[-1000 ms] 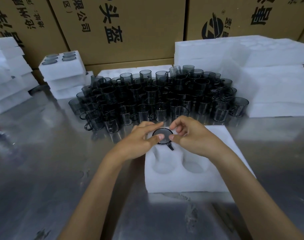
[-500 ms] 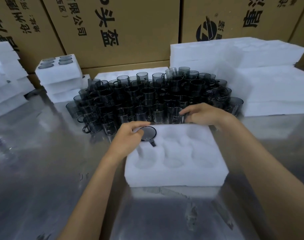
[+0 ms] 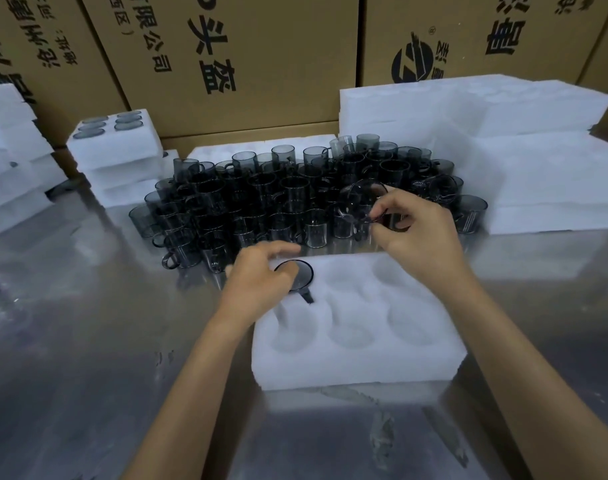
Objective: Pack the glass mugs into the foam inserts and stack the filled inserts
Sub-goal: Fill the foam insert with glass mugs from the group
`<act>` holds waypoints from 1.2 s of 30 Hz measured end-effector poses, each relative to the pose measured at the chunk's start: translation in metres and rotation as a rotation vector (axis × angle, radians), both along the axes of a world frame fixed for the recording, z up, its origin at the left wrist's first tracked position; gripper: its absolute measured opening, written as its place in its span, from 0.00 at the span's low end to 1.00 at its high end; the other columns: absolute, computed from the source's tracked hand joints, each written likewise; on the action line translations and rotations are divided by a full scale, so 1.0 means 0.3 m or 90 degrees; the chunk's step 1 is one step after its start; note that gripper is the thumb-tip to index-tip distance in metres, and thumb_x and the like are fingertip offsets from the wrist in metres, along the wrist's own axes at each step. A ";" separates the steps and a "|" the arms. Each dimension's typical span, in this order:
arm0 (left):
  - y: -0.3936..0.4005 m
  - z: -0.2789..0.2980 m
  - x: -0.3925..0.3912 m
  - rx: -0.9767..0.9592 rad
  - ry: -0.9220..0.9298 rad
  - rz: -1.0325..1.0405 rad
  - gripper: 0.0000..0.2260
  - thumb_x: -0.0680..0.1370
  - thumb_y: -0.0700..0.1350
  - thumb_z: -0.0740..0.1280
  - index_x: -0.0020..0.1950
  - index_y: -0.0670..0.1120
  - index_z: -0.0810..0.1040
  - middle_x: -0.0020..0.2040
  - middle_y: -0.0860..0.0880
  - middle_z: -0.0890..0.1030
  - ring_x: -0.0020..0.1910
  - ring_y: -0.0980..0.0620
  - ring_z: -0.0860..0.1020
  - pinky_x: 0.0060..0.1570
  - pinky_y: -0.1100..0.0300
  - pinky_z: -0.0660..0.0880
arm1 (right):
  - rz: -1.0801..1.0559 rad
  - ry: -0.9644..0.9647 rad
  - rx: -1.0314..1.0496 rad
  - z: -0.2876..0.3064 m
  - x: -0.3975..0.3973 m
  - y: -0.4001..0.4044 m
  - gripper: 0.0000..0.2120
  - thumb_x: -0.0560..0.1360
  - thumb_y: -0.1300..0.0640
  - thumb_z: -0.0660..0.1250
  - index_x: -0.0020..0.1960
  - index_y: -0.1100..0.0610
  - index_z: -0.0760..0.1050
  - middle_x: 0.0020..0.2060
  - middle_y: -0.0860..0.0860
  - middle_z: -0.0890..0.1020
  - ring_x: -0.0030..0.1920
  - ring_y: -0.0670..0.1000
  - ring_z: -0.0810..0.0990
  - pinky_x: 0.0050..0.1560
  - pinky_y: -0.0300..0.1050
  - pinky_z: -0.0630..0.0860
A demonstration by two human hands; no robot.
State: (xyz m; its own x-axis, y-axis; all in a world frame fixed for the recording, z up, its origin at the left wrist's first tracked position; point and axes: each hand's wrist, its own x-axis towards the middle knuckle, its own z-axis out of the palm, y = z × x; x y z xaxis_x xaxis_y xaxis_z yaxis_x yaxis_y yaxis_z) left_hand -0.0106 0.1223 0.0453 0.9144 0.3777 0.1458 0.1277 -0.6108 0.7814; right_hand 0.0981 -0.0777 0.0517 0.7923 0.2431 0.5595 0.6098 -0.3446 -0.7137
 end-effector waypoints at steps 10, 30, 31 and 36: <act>-0.098 0.027 -0.021 0.113 -0.255 -0.094 0.31 0.76 0.42 0.73 0.76 0.57 0.68 0.68 0.69 0.66 0.74 0.62 0.62 0.74 0.49 0.63 | 0.088 -0.168 -0.123 0.034 -0.173 0.002 0.10 0.72 0.64 0.69 0.48 0.51 0.78 0.69 0.39 0.76 0.53 0.44 0.80 0.54 0.51 0.78; -0.079 -0.014 -0.010 0.240 0.036 -0.147 0.32 0.68 0.74 0.57 0.69 0.62 0.69 0.67 0.60 0.70 0.69 0.54 0.64 0.63 0.61 0.56 | 0.240 0.288 0.012 0.006 -0.089 -0.048 0.09 0.80 0.55 0.65 0.53 0.43 0.81 0.45 0.40 0.86 0.47 0.37 0.82 0.40 0.29 0.71; -0.073 -0.013 -0.011 0.246 0.047 -0.144 0.32 0.69 0.73 0.58 0.70 0.62 0.68 0.69 0.59 0.69 0.69 0.53 0.62 0.63 0.61 0.56 | 0.239 0.290 0.019 0.003 -0.089 -0.046 0.06 0.80 0.54 0.67 0.52 0.44 0.81 0.44 0.41 0.86 0.46 0.37 0.82 0.40 0.27 0.71; -0.061 -0.011 -0.013 0.280 0.113 -0.154 0.31 0.73 0.70 0.61 0.75 0.61 0.66 0.77 0.55 0.61 0.72 0.55 0.53 0.64 0.58 0.54 | 0.219 0.286 -0.011 -0.016 -0.076 -0.044 0.02 0.79 0.54 0.69 0.50 0.48 0.80 0.44 0.42 0.86 0.51 0.41 0.83 0.54 0.40 0.72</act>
